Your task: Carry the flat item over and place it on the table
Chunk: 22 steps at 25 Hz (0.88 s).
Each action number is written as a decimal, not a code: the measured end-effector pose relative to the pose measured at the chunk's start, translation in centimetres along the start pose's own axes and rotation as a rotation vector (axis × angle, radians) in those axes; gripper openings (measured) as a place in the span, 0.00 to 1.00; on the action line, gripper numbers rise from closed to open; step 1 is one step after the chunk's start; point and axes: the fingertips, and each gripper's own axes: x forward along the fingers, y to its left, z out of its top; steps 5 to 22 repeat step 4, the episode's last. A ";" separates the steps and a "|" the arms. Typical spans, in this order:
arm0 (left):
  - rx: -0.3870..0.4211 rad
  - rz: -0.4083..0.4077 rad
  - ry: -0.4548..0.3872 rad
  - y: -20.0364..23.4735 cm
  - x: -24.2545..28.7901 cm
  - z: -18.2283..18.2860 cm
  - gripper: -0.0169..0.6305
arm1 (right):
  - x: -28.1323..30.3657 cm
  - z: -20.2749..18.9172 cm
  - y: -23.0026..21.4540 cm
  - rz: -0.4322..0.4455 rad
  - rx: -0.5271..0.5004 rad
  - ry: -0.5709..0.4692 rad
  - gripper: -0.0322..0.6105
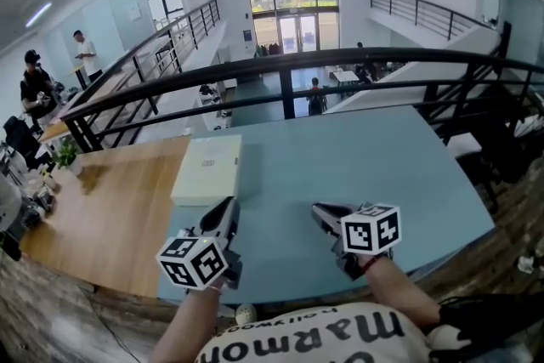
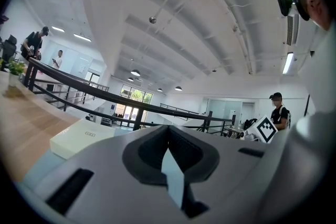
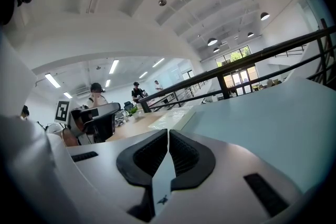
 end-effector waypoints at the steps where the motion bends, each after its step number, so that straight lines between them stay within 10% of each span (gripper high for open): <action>1: -0.001 0.000 0.000 -0.1 0.0 0.0 0.03 | -0.1 0.0 0.0 0.000 0.002 -0.001 0.11; 22: -0.010 0.006 0.002 -0.4 -0.2 0.0 0.03 | -0.7 0.2 -0.4 -0.015 -0.004 -0.004 0.11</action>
